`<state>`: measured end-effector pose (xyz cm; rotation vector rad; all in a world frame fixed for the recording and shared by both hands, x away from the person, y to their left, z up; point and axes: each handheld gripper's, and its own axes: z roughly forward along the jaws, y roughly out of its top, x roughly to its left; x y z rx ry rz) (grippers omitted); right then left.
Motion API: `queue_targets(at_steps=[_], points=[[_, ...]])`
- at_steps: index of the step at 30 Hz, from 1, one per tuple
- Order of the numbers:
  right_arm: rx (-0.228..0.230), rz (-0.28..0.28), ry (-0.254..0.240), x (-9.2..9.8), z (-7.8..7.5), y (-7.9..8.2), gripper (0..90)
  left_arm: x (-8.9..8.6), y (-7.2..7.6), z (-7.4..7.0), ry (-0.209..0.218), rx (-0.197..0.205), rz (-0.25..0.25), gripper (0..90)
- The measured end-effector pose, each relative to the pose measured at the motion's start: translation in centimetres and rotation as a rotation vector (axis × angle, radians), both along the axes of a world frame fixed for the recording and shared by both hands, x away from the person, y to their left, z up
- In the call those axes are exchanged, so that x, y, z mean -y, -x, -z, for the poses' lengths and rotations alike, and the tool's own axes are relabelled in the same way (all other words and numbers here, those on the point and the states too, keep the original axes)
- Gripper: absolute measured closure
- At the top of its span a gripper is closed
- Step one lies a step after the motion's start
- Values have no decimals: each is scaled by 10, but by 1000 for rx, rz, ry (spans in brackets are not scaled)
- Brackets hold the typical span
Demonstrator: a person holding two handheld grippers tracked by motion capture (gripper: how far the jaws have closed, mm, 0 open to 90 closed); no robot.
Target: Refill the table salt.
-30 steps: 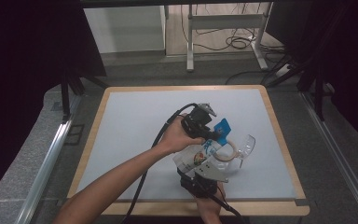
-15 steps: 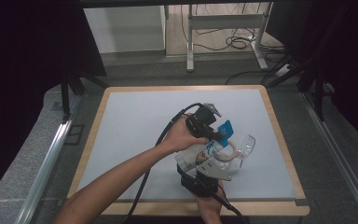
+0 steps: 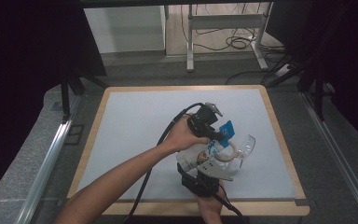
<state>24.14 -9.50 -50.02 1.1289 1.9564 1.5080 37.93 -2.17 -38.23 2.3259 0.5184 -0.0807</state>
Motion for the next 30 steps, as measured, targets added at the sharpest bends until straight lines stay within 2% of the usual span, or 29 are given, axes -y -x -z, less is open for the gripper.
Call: queue_targets(at_steps=[9, 13, 20, 22, 25, 30], points=[[-2, -10, -3, 1, -3, -1, 481, 1, -2, 0, -7, -3, 0, 900], [1, -12, -18, 1, -6, 0, 483, 2, -1, -1, -1, -2, -3, 900], [-3, -20, -39, 3, -10, 2, 485, 4, -2, -2, -19, -2, 4, 900], [-7, -28, -62, 4, -12, 3, 488, 4, -2, -2, -16, -5, 8, 900], [16, -24, -43, 3, -14, 3, 490, 5, -2, -3, -13, 4, 4, 900], [6, -23, -47, 3, -13, -1, 491, 7, -5, 0, -24, 0, -6, 900]])
